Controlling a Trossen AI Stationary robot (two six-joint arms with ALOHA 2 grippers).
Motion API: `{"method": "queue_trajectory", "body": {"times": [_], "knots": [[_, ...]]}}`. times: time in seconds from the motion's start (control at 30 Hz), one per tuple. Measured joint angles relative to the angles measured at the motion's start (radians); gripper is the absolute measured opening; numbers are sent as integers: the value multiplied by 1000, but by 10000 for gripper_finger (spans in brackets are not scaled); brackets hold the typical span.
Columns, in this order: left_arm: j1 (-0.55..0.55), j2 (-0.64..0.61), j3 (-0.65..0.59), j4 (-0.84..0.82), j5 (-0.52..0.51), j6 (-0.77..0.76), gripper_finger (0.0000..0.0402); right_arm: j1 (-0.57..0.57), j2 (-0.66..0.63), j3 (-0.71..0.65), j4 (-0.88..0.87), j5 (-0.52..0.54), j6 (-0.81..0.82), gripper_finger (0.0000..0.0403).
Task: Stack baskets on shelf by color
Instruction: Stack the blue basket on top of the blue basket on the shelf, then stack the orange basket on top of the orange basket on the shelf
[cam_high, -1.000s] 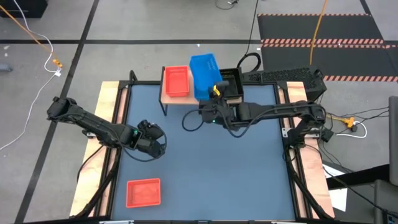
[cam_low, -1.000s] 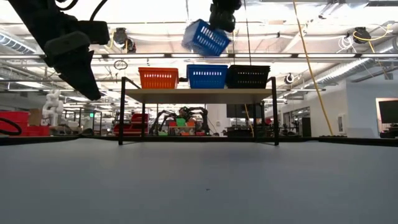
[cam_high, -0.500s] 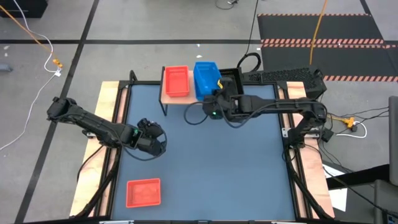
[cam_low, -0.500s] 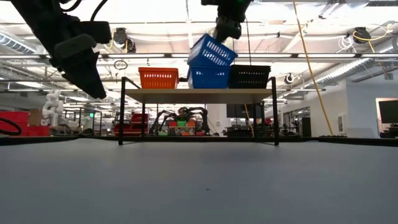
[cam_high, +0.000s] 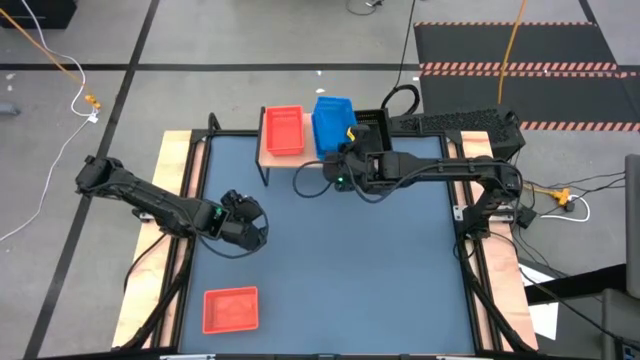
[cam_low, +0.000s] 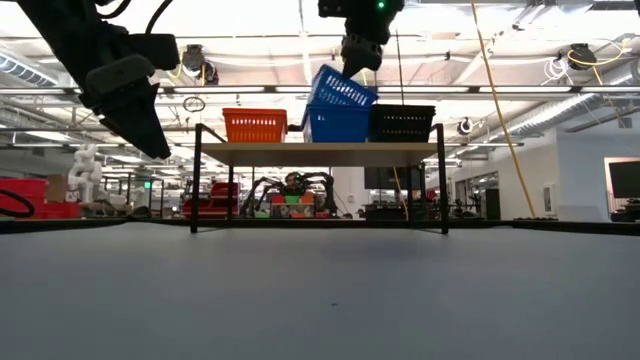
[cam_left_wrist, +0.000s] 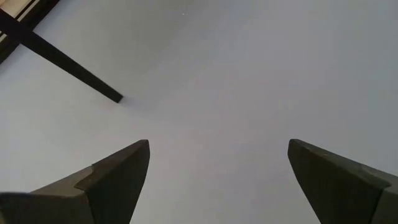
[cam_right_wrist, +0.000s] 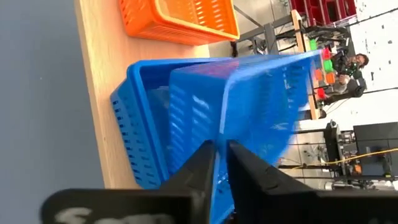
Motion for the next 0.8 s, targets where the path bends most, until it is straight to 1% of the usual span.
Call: {"method": "queue_trajectory", "body": {"times": [0.3, 0.4, 0.47, 0.5, 0.53, 0.57, 0.67, 0.73, 0.77, 0.8], "knots": [[0, 0, 0, 0, 0, 0, 383, 0, 0, 0, 68, -3, -6, 119], [0, 0, 0, -2, 0, 0, 383, 9, -3, 0, 116, -3, -5, 138], [-3, 0, 0, -16, 0, 0, 383, 27, -12, 0, 134, -4, 4, 144], [-7, 0, 0, -26, -1, -1, 383, 41, -22, 0, 139, -23, 21, 144], [-15, -4, 0, -36, -7, -11, 383, 54, -35, 0, 135, -77, 50, 144], [-28, -13, -1, -52, -19, -28, 383, 65, -50, 0, 131, -167, 88, 144], [-77, -75, -1, -84, -71, -62, 383, 82, -84, 0, 133, -521, 216, 140], [-111, -125, -1, -96, -94, -66, 383, 95, -85, -2, 155, -718, 279, 137], [-130, -155, -1, -93, -102, -67, 383, 105, -84, -16, 182, -773, 299, 136], [-149, -179, -1, -89, -105, -67, 383, 117, -84, -40, 214, -790, 308, 135]]}}
